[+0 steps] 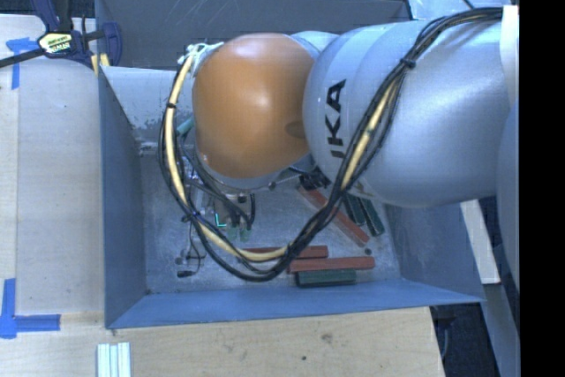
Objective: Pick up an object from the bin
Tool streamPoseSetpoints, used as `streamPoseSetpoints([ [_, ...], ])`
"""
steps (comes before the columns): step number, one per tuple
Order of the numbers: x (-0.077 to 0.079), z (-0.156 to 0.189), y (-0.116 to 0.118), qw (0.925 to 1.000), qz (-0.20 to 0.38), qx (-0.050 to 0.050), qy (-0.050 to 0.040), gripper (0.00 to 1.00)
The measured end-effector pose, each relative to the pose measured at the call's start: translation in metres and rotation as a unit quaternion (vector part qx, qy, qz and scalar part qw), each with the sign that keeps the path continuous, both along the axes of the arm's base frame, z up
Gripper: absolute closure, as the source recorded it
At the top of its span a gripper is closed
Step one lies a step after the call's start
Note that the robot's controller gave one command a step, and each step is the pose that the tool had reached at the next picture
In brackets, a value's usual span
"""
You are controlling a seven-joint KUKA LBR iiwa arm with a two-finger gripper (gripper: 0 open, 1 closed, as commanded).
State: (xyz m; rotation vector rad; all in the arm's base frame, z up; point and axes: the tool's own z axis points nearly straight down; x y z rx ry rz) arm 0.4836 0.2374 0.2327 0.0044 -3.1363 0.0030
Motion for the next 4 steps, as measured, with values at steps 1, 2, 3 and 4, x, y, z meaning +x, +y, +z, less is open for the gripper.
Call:
streamPoseSetpoints([
  [1, 0.002, 0.004, -0.001, 1.0, -0.001, 0.002, -0.0037, 0.0],
  [2, 0.005, -0.051, -0.001, 0.9996, -0.027, 0.003, -0.0064, 0.0],
  [3, 0.008, -0.148, 0.004, 1.0, -0.005, 0.002, -0.005, 0.0],
  [4, 0.01, -0.183, 0.003, 0.9998, -0.019, 0.002, -0.0047, 0.0],
])
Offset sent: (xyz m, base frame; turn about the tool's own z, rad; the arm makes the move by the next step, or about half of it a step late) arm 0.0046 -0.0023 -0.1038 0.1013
